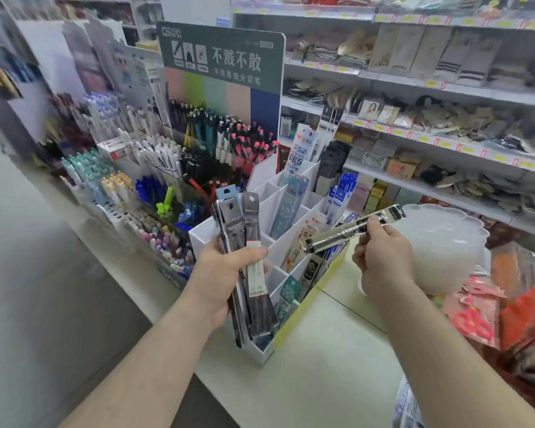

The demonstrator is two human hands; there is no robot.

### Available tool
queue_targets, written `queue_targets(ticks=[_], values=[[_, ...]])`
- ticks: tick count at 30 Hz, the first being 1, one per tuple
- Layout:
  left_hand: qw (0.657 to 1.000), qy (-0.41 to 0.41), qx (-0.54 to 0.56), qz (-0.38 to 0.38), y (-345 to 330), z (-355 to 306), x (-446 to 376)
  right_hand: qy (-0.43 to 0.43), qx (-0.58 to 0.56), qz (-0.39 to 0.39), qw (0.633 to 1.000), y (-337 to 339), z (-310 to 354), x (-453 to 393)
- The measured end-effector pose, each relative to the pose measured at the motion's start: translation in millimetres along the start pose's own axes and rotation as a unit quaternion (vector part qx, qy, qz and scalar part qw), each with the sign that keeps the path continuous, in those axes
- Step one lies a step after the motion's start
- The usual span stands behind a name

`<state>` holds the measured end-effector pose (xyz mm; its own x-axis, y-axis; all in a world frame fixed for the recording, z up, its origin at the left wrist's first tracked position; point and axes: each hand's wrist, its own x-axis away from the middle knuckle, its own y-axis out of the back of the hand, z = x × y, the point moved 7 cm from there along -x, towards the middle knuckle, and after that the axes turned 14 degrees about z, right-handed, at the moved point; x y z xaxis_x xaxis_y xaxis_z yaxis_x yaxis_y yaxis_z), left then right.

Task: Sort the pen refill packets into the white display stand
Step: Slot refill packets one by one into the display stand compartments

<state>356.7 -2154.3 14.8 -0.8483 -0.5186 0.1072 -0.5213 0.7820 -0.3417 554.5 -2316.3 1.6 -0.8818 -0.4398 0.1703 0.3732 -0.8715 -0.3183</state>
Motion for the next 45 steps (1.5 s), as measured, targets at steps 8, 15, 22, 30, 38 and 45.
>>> queue_targets(ticks=[8,15,22,30,38,45], values=[[0.997,-0.016,-0.009,-0.070,14,7,38,-0.029,0.018,0.030,0.999,2,-20,11],[1.000,-0.016,-0.011,-0.021,4,13,28,0.050,0.184,-0.025,0.981,28,-21,1],[0.999,0.023,-0.022,0.030,6,19,14,-0.023,0.414,0.019,0.910,17,-78,-34],[0.995,0.052,-0.019,0.085,5,18,1,-0.140,0.520,0.103,0.836,17,-135,-48],[0.978,0.108,0.015,0.176,-9,24,-9,-0.050,0.298,0.012,0.953,-10,-58,22],[0.952,0.162,0.060,0.253,-24,39,-10,0.005,0.281,0.157,0.947,-75,-26,102]])
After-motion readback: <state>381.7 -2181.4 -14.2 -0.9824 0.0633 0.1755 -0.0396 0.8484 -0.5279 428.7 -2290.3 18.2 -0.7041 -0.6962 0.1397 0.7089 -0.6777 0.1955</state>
